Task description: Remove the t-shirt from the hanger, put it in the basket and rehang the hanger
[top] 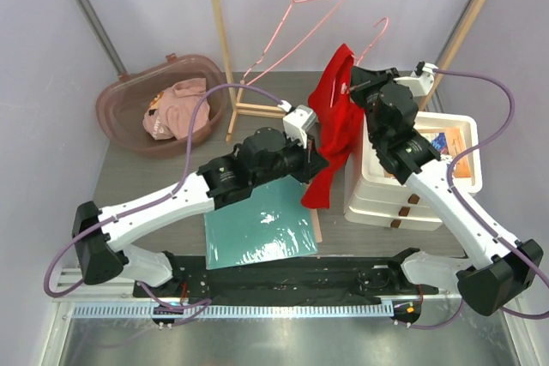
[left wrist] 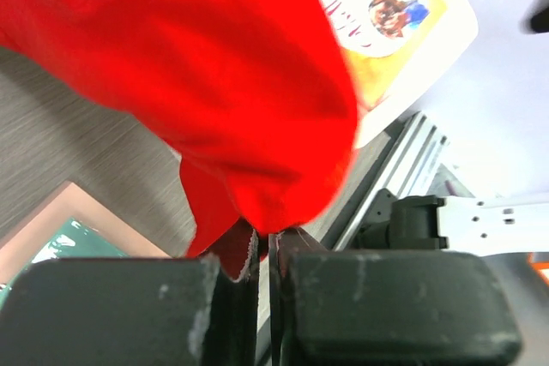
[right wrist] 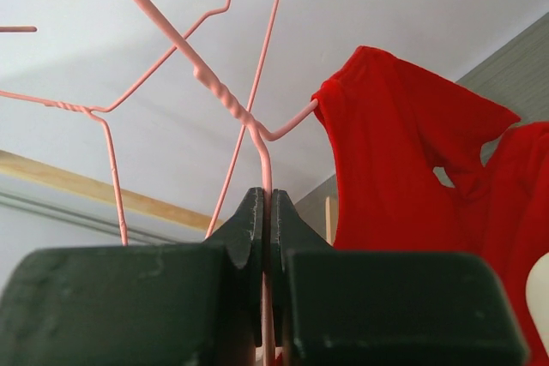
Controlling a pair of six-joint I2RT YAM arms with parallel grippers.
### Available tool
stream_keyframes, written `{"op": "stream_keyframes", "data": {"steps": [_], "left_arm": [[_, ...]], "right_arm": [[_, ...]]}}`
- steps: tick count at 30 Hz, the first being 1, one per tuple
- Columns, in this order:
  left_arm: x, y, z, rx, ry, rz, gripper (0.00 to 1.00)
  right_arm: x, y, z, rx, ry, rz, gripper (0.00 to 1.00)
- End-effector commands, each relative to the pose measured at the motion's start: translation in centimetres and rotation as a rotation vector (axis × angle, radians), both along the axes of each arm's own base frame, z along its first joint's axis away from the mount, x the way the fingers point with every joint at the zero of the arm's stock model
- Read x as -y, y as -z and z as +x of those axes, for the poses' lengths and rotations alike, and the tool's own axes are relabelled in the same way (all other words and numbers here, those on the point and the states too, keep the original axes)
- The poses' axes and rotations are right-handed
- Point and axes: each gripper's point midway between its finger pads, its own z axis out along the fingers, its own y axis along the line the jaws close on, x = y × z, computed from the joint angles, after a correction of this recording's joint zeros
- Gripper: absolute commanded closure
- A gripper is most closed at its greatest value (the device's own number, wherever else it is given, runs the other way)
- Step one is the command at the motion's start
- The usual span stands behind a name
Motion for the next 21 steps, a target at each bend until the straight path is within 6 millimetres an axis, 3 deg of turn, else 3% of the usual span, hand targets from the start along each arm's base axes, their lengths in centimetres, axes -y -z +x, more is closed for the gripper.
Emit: {"op": "stream_keyframes", "data": {"steps": [1,9,11,17,21], "left_arm": [[-1.2,-4.4,-1.3,0.021,0.016,-0.121,1.00],[-2.0,-5.1,-2.9,-0.019,0.051,-0.169,1.00],[-2.5,-5.3,-3.1,-0.019,0.042,-0.183,1.00],[-4.2,-3.6,-3.1,-0.045,-0.014,-0.177,1.00],[-4.8,-1.3,-3.2,-0.074,-0.034,-0.151,1.00]], "right_arm": [[2.2,-3.7,-0.1,0.134,0.124,-0.021,0.99],[2.8,-3.1,2.3,0.147,0.259,-0.149,0.99],[3.1,-3.8,2.6,0.160,0.286,-0.157,0.99],[3.8,-4.3,3.2,0.127,0.354,-0.152,0.99],[4.4,-4.9,3.0,0.102,0.387,-0.123,0.99]]}}
